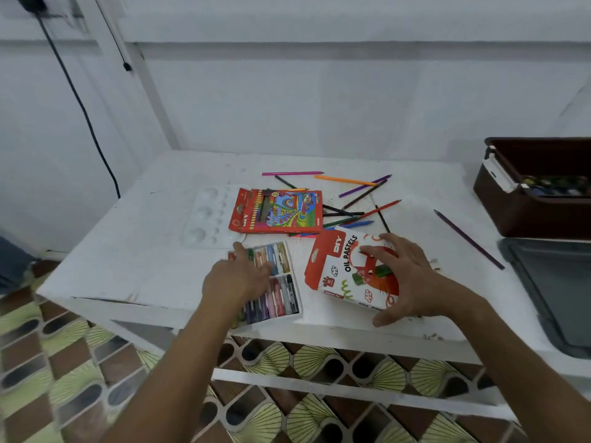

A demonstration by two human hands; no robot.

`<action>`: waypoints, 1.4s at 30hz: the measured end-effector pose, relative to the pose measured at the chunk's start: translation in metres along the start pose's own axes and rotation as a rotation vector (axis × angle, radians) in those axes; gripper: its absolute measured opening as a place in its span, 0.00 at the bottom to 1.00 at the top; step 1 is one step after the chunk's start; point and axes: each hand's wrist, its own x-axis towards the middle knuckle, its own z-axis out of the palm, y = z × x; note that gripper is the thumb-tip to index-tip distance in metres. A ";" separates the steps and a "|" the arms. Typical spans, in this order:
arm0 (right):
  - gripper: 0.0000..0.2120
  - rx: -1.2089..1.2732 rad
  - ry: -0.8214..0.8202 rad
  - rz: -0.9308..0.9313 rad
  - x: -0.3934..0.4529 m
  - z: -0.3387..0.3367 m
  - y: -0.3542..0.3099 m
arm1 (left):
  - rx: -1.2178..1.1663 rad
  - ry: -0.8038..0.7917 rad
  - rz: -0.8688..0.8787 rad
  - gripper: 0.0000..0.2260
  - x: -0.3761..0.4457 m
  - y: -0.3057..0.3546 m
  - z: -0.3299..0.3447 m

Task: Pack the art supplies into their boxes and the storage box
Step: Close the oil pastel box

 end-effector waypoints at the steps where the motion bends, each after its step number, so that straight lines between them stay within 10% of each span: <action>1: 0.58 -0.002 -0.021 0.002 -0.001 -0.001 0.002 | 0.112 -0.003 0.080 0.37 0.001 -0.003 -0.008; 12: 0.64 -0.157 -0.222 -0.011 0.005 -0.003 0.010 | 1.041 0.088 0.851 0.59 0.006 -0.001 -0.018; 32: 0.60 -0.128 -0.149 -0.003 0.030 0.002 -0.004 | 0.142 -0.050 0.758 0.56 0.042 0.003 -0.005; 42: 0.60 -0.028 -0.120 0.007 0.027 0.000 -0.007 | 0.200 0.030 0.837 0.53 0.033 0.019 -0.006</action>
